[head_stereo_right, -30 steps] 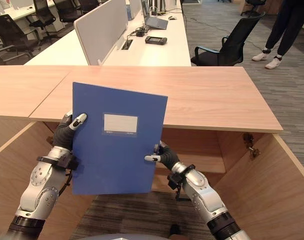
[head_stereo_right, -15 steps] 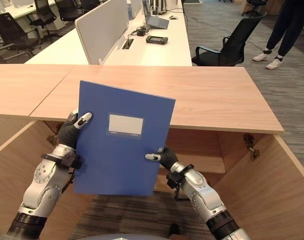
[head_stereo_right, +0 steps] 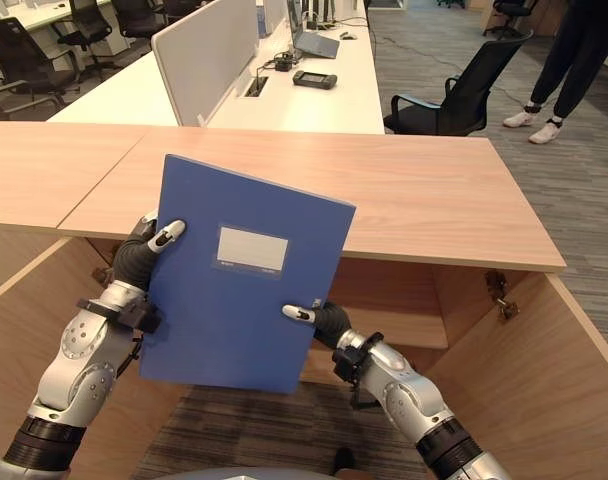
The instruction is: Put the empty folder in the office cabinet
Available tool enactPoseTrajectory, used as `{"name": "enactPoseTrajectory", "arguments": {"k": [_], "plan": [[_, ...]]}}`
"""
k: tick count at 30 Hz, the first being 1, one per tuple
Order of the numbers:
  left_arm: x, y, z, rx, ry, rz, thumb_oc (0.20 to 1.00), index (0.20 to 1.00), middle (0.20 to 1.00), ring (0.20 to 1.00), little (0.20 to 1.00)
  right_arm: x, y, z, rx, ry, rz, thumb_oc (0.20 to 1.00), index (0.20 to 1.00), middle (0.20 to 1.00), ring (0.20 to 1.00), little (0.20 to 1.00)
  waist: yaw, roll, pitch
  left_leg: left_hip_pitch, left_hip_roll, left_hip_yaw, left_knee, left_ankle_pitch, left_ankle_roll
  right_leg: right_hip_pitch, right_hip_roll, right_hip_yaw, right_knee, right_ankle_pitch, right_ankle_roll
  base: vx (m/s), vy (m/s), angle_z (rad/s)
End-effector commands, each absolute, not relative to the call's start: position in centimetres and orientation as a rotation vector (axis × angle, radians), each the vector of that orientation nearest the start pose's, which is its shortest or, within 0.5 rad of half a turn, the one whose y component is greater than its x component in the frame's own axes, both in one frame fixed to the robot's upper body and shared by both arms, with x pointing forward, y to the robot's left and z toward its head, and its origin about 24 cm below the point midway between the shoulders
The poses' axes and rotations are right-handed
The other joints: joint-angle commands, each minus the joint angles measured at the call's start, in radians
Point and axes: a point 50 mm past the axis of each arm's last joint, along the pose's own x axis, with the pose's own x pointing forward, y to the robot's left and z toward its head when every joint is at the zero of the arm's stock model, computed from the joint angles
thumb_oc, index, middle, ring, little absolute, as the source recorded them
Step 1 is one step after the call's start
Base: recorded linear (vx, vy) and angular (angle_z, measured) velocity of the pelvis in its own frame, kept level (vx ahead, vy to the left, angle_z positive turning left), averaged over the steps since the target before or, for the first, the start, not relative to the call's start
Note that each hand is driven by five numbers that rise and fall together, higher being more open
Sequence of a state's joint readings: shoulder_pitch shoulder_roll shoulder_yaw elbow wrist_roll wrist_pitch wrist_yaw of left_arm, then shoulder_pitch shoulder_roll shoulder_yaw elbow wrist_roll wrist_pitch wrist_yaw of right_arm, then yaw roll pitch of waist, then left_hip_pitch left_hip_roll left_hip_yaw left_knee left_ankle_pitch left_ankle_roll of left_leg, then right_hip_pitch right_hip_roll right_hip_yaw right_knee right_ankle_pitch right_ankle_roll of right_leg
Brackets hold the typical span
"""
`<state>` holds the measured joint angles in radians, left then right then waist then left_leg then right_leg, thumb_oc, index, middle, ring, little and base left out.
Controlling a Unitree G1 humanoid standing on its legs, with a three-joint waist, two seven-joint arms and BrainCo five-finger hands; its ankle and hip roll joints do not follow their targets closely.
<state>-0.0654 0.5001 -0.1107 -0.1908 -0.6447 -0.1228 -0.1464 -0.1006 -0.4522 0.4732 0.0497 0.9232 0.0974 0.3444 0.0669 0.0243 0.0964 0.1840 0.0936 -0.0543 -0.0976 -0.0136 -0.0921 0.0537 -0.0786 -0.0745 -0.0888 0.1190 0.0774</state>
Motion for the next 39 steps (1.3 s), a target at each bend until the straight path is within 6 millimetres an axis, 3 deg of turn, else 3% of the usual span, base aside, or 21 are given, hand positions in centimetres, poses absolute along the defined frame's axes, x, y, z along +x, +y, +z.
{"name": "enactPoseTrajectory", "arguments": {"k": [1, 12, 13, 14, 15, 16, 19, 20, 24, 26, 29, 31, 32, 33, 34, 37, 39], "plan": [[25.7, 14.4, 16.1, -0.258, -0.484, -0.564, 0.200, 0.200, 0.200, 0.200, 0.200, 23.5, -5.2, 6.6, 0.573, 0.136, 1.039, 0.200, 0.200, 0.200, 0.200, 0.200, -0.003, -0.033, -0.021, -0.038, -0.012, 0.044, 0.010, -0.011, 0.001, 0.094, -0.043, 0.007, 0.040, -0.166, 0.062, 0.00, 0.000, 0.00], [25.5, 15.3, 15.6, -0.251, -0.478, -0.512, 0.209, 0.209, 0.209, 0.209, 0.209, 24.0, -6.2, 6.5, 0.491, 0.114, 1.014, 0.200, 0.200, 0.200, 0.200, 0.200, 0.000, -0.034, -0.022, -0.038, -0.012, 0.043, 0.010, -0.011, 0.003, 0.094, -0.043, 0.005, 0.042, -0.166, 0.060, 0.00, 0.000, 0.00], [25.5, 15.3, 15.6, -0.251, -0.478, -0.512, 0.294, 0.294, 0.294, 0.294, 0.294, 24.0, -6.2, 6.5, 0.491, 0.114, 1.014, 0.200, 0.200, 0.200, 0.200, 0.200, 0.000, -0.034, -0.022, -0.038, -0.012, 0.043, 0.010, -0.011, 0.003, 0.094, -0.043, 0.005, 0.042, -0.166, 0.060, 0.00, 0.000, 0.00], [25.5, 15.5, 15.6, -0.243, -0.480, -0.507, 0.489, 0.489, 0.489, 0.489, 0.489, 24.1, -6.5, 6.5, 0.461, 0.109, 1.010, 0.200, 0.200, 0.200, 0.200, 0.200, 0.000, -0.034, -0.023, -0.039, -0.012, 0.042, 0.010, -0.011, 0.003, 0.094, -0.043, 0.005, 0.042, -0.166, 0.061, 0.00, 0.000, 0.00], [25.5, 15.8, 15.5, -0.228, -0.479, -0.495, 0.580, 0.580, 0.580, 0.580, 0.580, 24.2, -6.9, 6.4, 0.415, 0.107, 1.006, 0.200, 0.200, 0.200, 0.200, 0.200, 0.001, -0.034, -0.023, -0.039, -0.012, 0.042, 0.010, -0.011, 0.003, 0.094, -0.043, 0.003, 0.041, -0.166, 0.061, 0.00, 0.000, 0.00], [25.4, 16.4, 15.4, -0.200, -0.481, -0.475, 1.000, 1.000, 1.000, 1.000, 1.000, 24.4, -8.0, 5.7, 0.329, 0.125, 0.977, 0.200, 0.200, 0.200, 0.200, 0.200, 0.001, -0.034, -0.024, -0.040, -0.011, 0.041, 0.010, -0.011, 0.003, 0.094, -0.043, 0.002, 0.040, -0.167, 0.062, 0.00, 0.000, 0.00], [25.3, 17.1, 15.2, -0.172, -0.479, -0.442, 1.000, 1.000, 1.000, 1.000, 1.000, 24.4, -9.0, 4.7, 0.297, 0.153, 0.930, 0.200, 0.200, 0.200, 0.200, 0.200, 0.001, -0.035, -0.025, -0.040, -0.012, 0.040, 0.010, -0.012, 0.003, 0.096, -0.043, 0.000, 0.039, -0.167, 0.062, 0.00, 0.000, 0.00], [24.9, 19.0, 14.7, -0.107, -0.473, -0.349, 1.000, 1.000, 1.000, 1.000, 1.000, 24.5, -11.2, 3.1, 0.219, 0.196, 0.830, 0.200, 0.200, 0.200, 0.200, 0.200, 0.005, -0.036, -0.024, -0.041, -0.014, 0.038, 0.010, -0.012, 0.004, 0.096, -0.043, -0.003, 0.037, -0.166, 0.062, 0.00, 0.000, 0.00], [24.2, 21.4, 13.4, -0.082, -0.416, -0.297, 1.000, 1.000, 1.000, 1.000, 1.000, 24.3, -13.4, 1.7, 0.146, 0.248, 0.763, 0.200, 0.200, 0.200, 0.200, 0.200, 0.012, -0.036, -0.025, -0.043, -0.014, 0.036, 0.010, -0.012, 0.004, 0.097, -0.044, -0.006, 0.034, -0.166, 0.065, 0.01, 0.006, 0.02], [23.6, 23.6, 11.0, -0.127, -0.309, -0.241, 1.000, 1.000, 1.000, 1.000, 1.000, 24.1, -14.7, 0.5, 0.105, 0.296, 0.723, 0.200, 0.200, 0.200, 0.200, 0.200, 0.018, -0.033, -0.026, -0.045, -0.014, 0.033, 0.010, -0.010, 0.003, 0.098, -0.043, -0.007, 0.034, -0.167, 0.066, 0.03, 0.017, 0.05], [22.6, 24.7, 8.4, -0.102, -0.171, -0.244, 1.000, 1.000, 1.000, 1.000, 1.000, 23.6, -15.8, -0.1, 0.054, 0.326, 0.721, 0.200, 0.200, 0.200, 0.200, 0.200, 0.020, -0.031, -0.022, -0.049, -0.016, 0.028, 0.010, -0.007, 0.004, 0.095, -0.043, -0.009, 0.035, -0.165, 0.067, 0.00, 0.004, 0.01], [22.2, 25.0, 7.6, -0.098, -0.133, -0.244, 1.000, 1.000, 1.000, 1.000, 1.000, 23.4, -16.1, -0.3, 0.046, 0.340, 0.720, 0.200, 0.200, 0.200, 0.200, 0.200, 0.020, -0.031, -0.023, -0.050, -0.015, 0.027, 0.010, -0.006, 0.005, 0.093, -0.043, -0.010, 0.036, -0.165, 0.068, 0.00, 0.002, 0.02], [21.6, 25.3, 5.7, -0.084, -0.039, -0.249, 1.000, 1.000, 1.000, 1.000, 1.000, 23.1, -16.6, -0.9, 0.023, 0.370, 0.710, 0.200, 0.200, 0.200, 0.200, 0.200, 0.020, -0.030, -0.022, -0.052, -0.016, 0.024, 0.010, -0.004, 0.006, 0.090, -0.043, -0.013, 0.039, -0.165, 0.067, 0.00, 0.001, 0.09], [21.6, 25.3, 5.7, -0.084, -0.039, -0.250, 1.000, 1.000, 1.000, 1.000, 1.000, 23.1, -16.7, -0.9, 0.023, 0.369, 0.710, 0.200, 0.200, 0.200, 0.200, 0.200, 0.020, -0.030, -0.022, -0.053, -0.016, 0.024, 0.010, -0.004, 0.006, 0.090, -0.043, -0.013, 0.039, -0.166, 0.067, -0.01, 0.005, 0.09], [20.9, 25.8, 3.8, -0.077, 0.056, -0.245, 1.000, 1.000, 1.000, 1.000, 1.000, 22.9, -17.3, -1.3, -0.005, 0.391, 0.702, 0.200, 0.200, 0.200, 0.200, 0.200, 0.021, -0.029, -0.020, -0.056, -0.017, 0.021, 0.010, -0.002, 0.007, 0.087, -0.043, -0.015, 0.041, -0.166, 0.068, -0.01, 0.006, 0.09], [19.2, 26.5, 0.8, -0.084, 0.196, -0.222, 1.000, 1.000, 1.000, 1.000, 1.000, 22.3, -18.2, -2.4, -0.024, 0.446, 0.680, 0.200, 0.200, 0.200, 0.200, 0.200, 0.023, -0.026, -0.016, -0.051, -0.017, 0.013, 0.010, -0.010, 0.008, 0.095, -0.043, -0.019, 0.044, -0.177, 0.068, 0.02, 0.010, 0.06], [18.8, 26.6, 0.0, -0.082, 0.235, -0.219, 1.000, 1.000, 1.000, 1.000, 1.000, 22.2, -18.5, -2.8, -0.028, 0.462, 0.668, 0.200, 0.200, 0.200, 0.200, 0.200, 0.023, -0.025, -0.016, -0.059, -0.018, 0.012, 0.010, 0.002, 0.008, 0.086, -0.044, -0.020, 0.047, -0.168, 0.069, 0.00, 0.011, 0.06]]}}
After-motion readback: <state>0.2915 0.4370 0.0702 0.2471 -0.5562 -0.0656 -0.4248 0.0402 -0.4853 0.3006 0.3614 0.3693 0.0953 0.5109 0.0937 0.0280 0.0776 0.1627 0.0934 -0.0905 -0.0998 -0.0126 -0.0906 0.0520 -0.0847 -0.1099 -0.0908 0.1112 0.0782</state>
